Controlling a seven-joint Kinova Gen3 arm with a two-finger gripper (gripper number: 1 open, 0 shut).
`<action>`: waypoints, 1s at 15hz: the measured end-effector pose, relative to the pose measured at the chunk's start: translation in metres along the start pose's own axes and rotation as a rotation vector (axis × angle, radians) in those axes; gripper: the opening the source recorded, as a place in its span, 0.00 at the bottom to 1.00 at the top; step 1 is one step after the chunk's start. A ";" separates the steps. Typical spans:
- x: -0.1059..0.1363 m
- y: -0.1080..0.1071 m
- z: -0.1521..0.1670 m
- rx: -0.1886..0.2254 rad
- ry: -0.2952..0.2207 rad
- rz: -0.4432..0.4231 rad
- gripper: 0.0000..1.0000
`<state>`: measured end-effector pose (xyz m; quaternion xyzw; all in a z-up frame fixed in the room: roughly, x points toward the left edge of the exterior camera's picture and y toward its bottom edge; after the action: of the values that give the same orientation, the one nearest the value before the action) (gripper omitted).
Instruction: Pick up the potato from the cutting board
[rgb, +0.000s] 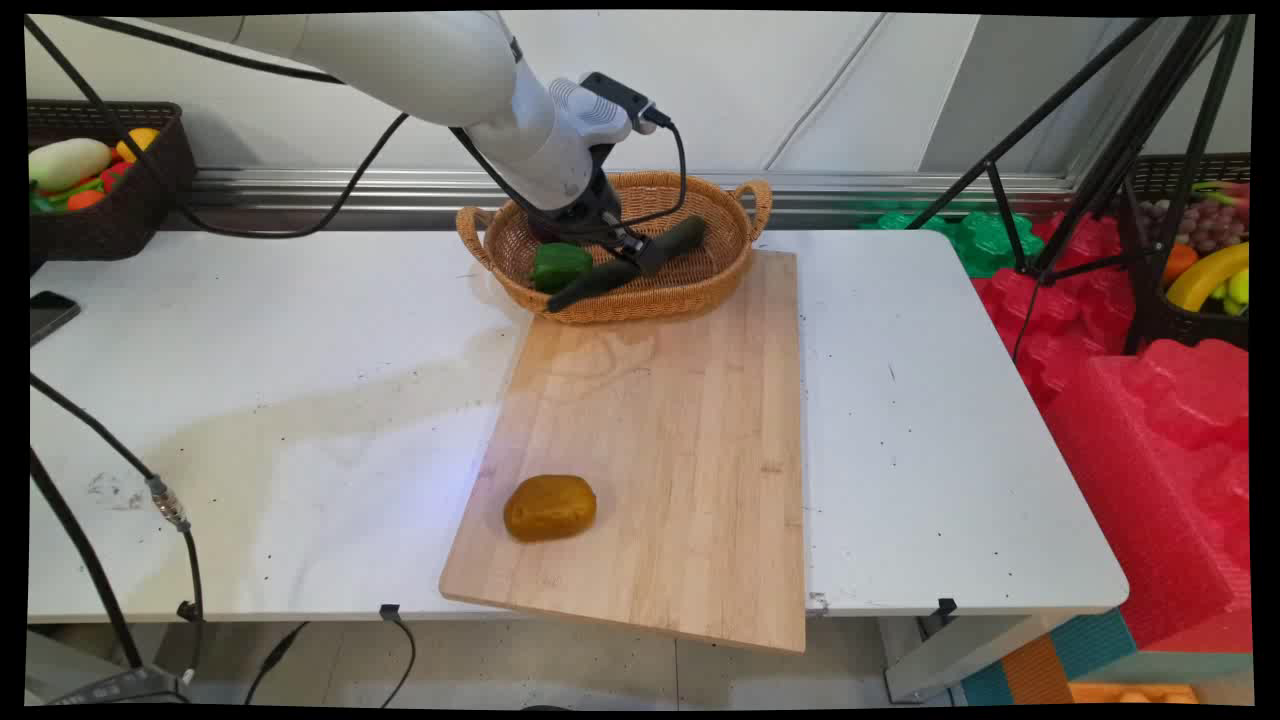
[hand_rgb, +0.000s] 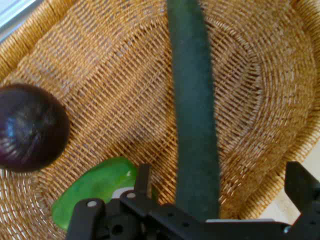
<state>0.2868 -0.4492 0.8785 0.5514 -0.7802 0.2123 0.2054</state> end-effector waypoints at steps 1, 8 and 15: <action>0.001 0.001 -0.003 0.000 0.006 0.011 1.00; 0.004 0.010 -0.046 -0.028 0.104 0.168 1.00; -0.036 0.020 -0.106 -0.142 0.151 0.389 1.00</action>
<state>0.2882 -0.3566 0.9436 0.3573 -0.8673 0.2329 0.2568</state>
